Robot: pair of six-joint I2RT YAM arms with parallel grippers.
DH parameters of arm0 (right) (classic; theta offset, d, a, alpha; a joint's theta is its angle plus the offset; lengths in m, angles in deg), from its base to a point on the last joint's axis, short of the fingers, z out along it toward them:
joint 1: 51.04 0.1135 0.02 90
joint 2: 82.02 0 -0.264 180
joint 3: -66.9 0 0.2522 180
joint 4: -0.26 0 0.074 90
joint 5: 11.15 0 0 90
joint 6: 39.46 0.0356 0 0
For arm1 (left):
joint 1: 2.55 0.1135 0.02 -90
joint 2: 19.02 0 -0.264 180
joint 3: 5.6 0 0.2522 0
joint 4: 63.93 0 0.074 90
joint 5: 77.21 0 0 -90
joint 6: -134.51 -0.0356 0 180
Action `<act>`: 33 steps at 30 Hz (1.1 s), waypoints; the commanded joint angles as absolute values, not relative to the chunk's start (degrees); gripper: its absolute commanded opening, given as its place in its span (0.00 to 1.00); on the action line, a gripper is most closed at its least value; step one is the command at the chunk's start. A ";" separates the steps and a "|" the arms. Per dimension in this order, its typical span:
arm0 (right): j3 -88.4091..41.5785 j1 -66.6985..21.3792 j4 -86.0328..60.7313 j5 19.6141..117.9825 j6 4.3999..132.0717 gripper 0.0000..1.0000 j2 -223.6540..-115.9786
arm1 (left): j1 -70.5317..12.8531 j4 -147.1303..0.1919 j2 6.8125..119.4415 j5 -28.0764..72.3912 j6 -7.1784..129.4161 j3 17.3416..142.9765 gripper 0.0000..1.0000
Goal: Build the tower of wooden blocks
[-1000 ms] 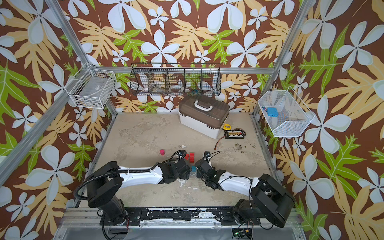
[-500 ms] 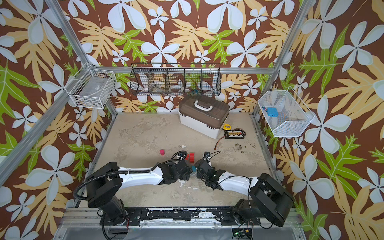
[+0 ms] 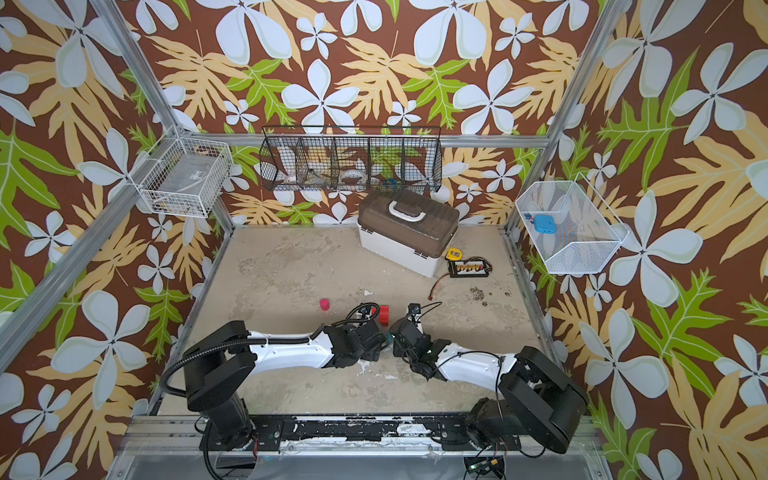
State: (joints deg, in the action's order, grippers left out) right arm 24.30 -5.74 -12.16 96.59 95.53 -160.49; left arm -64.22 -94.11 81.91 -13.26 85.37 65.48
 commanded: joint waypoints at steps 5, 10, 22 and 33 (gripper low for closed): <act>24.40 -5.70 -11.37 96.61 95.78 0.19 -160.80 | -64.36 -94.94 81.27 -14.72 86.00 65.86 0.87; 23.93 -5.70 -11.06 96.10 95.54 0.19 -162.02 | -64.36 -95.04 80.29 -14.47 85.91 65.66 0.87; 20.65 -5.70 -9.47 92.86 94.87 0.16 -167.52 | -64.34 -94.38 74.15 -15.77 85.82 63.47 0.87; 20.18 -5.76 -9.11 91.87 94.97 0.15 -168.44 | -64.34 -94.68 74.54 -16.55 86.17 63.60 0.87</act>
